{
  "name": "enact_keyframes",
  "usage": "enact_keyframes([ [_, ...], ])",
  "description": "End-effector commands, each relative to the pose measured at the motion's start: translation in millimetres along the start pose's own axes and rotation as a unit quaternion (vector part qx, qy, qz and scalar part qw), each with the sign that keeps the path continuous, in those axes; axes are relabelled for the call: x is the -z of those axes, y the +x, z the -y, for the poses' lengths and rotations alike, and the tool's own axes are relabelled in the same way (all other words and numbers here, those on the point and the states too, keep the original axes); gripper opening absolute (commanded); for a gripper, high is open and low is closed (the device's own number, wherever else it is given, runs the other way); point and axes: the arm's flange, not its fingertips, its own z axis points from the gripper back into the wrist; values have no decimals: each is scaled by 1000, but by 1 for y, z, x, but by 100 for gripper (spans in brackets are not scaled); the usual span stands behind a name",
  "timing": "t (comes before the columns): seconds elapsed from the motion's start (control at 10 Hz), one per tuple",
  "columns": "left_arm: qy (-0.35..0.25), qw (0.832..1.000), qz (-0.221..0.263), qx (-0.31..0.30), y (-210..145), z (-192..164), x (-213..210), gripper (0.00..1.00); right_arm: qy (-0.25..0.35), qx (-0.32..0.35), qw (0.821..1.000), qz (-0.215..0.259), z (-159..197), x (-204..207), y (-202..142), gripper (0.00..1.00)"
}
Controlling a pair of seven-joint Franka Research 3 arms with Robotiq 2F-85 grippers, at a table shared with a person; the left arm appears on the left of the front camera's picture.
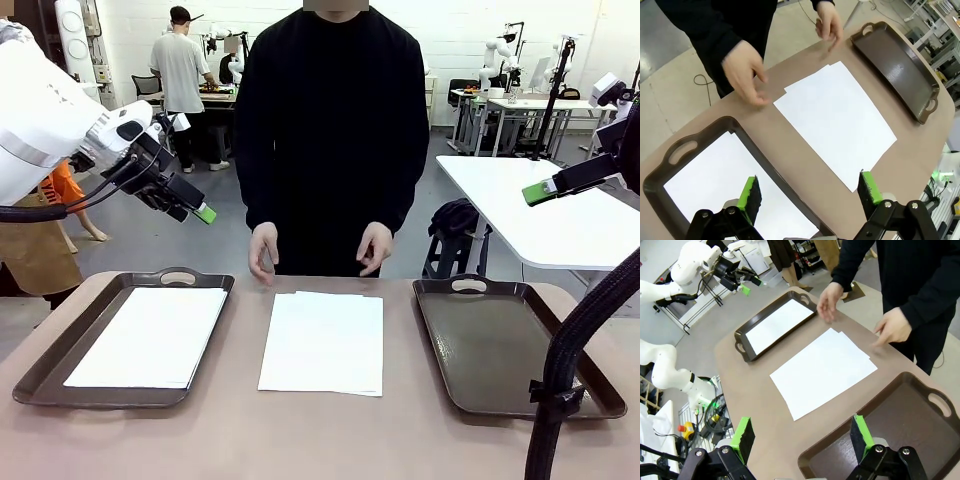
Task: Sort the A4 documents.
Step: Receive the A4 Paper.
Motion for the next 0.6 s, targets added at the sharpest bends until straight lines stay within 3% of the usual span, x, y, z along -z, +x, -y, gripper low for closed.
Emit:
enact_keyframes([
  [0.0, -19, 1000, 0, 11, -4, 0, -1, 100, 3, -1, 1000, 3, -1, 0, 0, 100],
  [0.5, -3, 1000, -2, 0, 0, 1, 0, 100, 3, -1, 1000, 3, -1, 0, 0, 100],
])
